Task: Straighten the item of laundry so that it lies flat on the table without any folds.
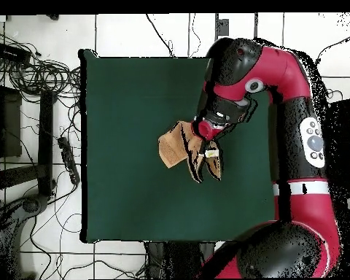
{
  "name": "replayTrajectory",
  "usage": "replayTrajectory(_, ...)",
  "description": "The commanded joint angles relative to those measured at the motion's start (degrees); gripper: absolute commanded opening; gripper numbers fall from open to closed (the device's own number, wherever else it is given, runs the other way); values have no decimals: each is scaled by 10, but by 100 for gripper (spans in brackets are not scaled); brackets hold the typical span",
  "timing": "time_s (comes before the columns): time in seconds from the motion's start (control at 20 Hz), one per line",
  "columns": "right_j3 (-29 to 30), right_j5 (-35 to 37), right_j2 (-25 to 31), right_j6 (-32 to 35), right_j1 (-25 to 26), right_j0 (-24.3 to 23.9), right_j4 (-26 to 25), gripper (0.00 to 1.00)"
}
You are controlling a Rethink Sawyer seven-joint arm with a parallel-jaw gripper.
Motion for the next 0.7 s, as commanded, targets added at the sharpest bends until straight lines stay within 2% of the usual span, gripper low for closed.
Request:
replayTrajectory(0.05,51,-69,57,-144,6,9,34,0)
replayTrajectory(0.15,67,-107,56,-132,19,7,41,0)
replayTrajectory(0.25,55,-129,56,-128,42,13,46,0)
replayTrajectory(0.45,-38,-107,52,-155,102,51,25,0)
replayTrajectory(0.7,-69,-88,44,-172,112,67,-1,0)
